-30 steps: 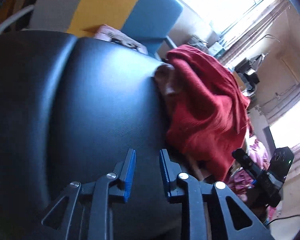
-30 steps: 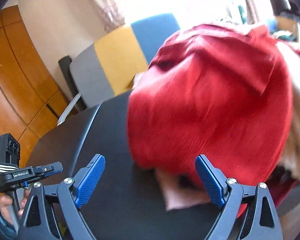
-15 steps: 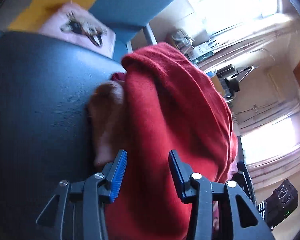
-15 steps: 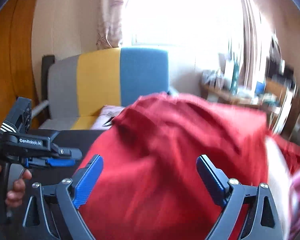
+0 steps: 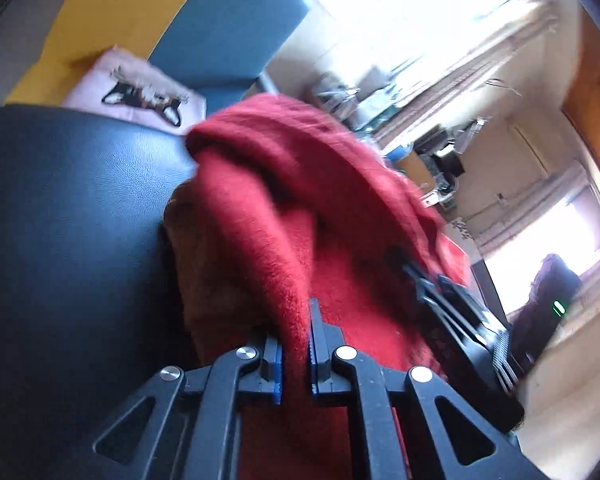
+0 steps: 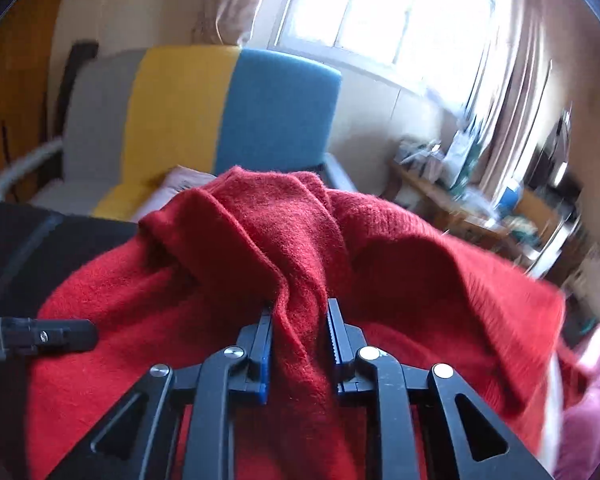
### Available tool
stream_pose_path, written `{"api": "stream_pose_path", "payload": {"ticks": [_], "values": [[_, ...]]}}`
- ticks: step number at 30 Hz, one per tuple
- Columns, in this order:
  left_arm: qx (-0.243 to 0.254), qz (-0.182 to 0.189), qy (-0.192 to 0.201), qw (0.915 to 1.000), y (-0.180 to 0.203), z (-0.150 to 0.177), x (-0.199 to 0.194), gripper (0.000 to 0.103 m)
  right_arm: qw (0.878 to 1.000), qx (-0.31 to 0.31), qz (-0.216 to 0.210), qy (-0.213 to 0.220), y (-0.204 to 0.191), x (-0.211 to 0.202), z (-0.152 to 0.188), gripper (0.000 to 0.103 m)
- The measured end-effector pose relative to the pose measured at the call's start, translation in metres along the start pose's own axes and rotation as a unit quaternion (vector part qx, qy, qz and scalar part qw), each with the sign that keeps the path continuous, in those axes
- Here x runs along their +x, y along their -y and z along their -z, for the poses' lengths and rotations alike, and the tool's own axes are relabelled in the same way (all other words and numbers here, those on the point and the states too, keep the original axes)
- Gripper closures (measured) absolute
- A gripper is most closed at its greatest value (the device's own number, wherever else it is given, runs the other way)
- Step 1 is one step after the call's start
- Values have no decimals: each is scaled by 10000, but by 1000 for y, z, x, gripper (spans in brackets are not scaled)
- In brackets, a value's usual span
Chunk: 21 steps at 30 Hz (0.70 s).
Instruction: Fold clothes
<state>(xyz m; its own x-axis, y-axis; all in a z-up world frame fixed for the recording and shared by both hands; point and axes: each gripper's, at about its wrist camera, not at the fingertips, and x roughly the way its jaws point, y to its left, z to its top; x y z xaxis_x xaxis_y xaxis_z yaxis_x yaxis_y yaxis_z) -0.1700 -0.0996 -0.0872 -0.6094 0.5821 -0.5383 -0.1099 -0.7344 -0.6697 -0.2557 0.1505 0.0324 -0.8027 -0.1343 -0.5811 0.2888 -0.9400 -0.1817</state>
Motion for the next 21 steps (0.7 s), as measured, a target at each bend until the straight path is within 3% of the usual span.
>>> {"api": "stream_pose_path", "payload": {"ticks": [3, 6, 14, 17, 21], "values": [[249, -6, 123, 9996, 12, 28, -38, 96, 9975, 455, -534, 6, -3, -29, 10, 81], [157, -30, 155, 9998, 3, 62, -79, 96, 9903, 808, -1129, -17, -12, -56, 22, 82], [-318, -250, 274, 9988, -45, 154, -197, 96, 9724, 502, -2266, -245, -102, -112, 39, 82], [-459, -349, 440, 9974, -60, 179, -235, 94, 9647, 371, -2604, -141, -144, -126, 26, 82], [-879, -717, 660, 9914, -88, 198, -276, 87, 9518, 235, -3058, 66, -205, -138, -23, 82]]}}
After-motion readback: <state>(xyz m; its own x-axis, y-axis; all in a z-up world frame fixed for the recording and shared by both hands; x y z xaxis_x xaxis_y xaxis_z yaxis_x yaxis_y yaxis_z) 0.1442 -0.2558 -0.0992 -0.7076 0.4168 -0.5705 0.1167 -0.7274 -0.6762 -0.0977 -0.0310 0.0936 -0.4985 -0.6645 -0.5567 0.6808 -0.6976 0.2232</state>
